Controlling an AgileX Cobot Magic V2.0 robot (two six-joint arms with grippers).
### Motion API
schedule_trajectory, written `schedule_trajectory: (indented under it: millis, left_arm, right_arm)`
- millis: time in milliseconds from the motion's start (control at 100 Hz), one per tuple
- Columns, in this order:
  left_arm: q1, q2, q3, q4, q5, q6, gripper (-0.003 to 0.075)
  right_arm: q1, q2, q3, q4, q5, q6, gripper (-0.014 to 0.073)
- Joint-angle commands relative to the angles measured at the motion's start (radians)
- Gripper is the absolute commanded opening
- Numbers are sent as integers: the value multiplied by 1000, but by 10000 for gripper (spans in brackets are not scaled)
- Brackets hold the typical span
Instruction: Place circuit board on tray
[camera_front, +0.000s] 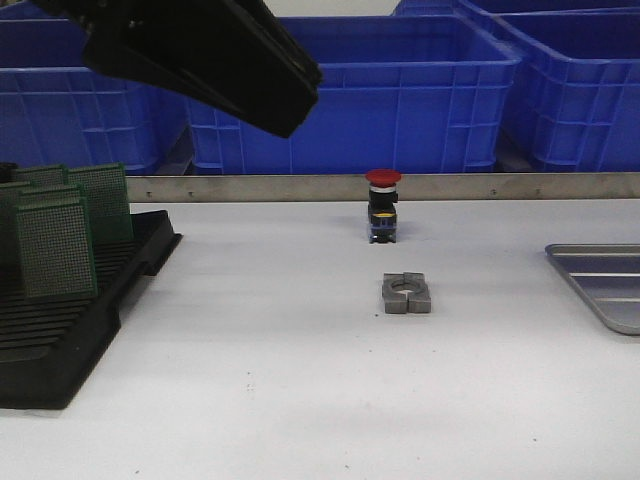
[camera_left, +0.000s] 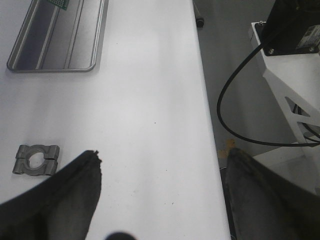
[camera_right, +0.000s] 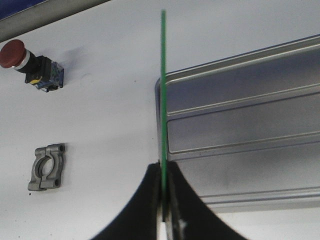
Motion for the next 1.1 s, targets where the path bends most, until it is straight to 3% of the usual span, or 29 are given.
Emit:
schedule_trajectory:
  millis: [0, 60, 110, 230, 310, 440, 810, 1090]
  left_arm:
    - [-9, -34, -30, -69, 5, -9, 494]
    - [-9, -34, -30, -69, 5, -9, 494]
    - [-9, -34, -30, -69, 5, -9, 494]
    - [-7, -34, -31, -67, 0, -9, 494]
    - [3, -34, -31, -67, -5, -9, 494]
    - [46, -34, -31, -67, -15, -9, 494]
    - [297, -34, -31, -23, -24, -9, 494]
    - [446, -34, -31, 280, -114, -9, 494]
  right_arm:
    - [-5, 20, -65, 22, -22, -4, -53]
    - [-5, 50, -88, 22, -18, -6, 14]
    - [-5, 71, -104, 22, -11, -12, 126]
    - [-5, 94, -121, 21, -21, -20, 512]
    - [-5, 94, -121, 21, -47, -42, 669]
    - [-5, 94, -121, 21, -55, -44, 622]
    - [-5, 94, -121, 21, -47, -44, 622]
    - [-5, 94, -121, 21, -44, -45, 622]
